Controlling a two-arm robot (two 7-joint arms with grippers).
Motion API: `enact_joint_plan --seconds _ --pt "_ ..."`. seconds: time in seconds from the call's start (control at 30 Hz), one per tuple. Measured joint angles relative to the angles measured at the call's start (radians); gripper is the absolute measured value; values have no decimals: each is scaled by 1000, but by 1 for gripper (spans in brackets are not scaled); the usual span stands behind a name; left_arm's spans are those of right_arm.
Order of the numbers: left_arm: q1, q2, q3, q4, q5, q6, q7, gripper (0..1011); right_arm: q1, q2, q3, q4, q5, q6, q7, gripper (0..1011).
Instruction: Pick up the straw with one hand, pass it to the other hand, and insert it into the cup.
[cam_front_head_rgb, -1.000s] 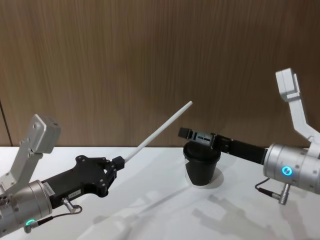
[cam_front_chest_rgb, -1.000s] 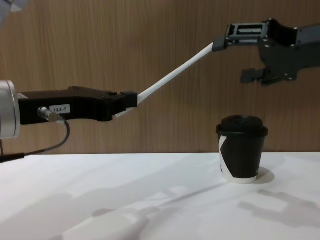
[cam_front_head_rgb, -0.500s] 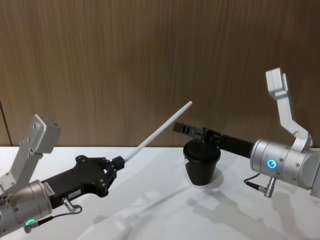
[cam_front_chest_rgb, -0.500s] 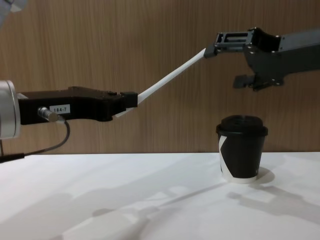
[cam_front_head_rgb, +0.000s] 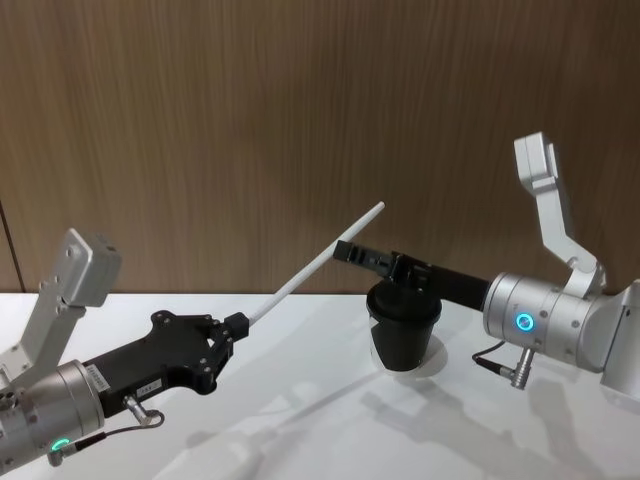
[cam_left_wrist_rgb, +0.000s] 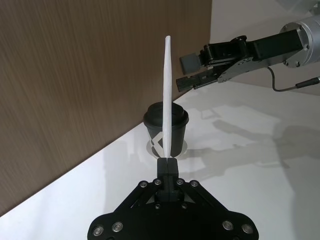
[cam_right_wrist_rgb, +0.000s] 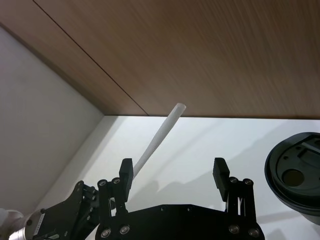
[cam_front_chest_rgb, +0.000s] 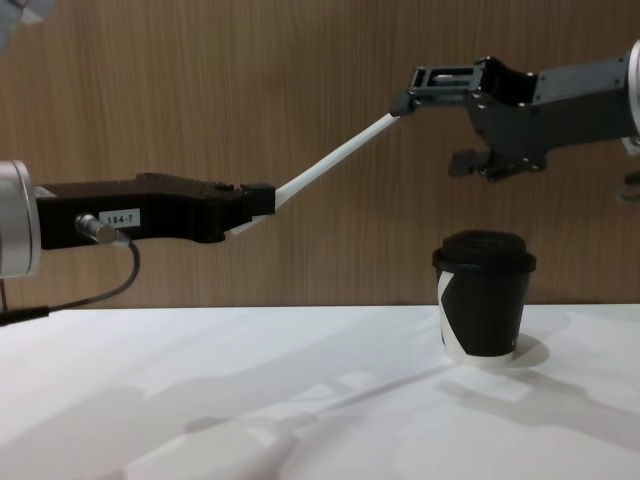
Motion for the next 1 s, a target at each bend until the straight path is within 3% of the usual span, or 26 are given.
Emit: enact_joint_plan --seconds 1.0 --pt "0 0 0 0 0 0 0 0 49 -24 -29 31 38 -2 1 1001"
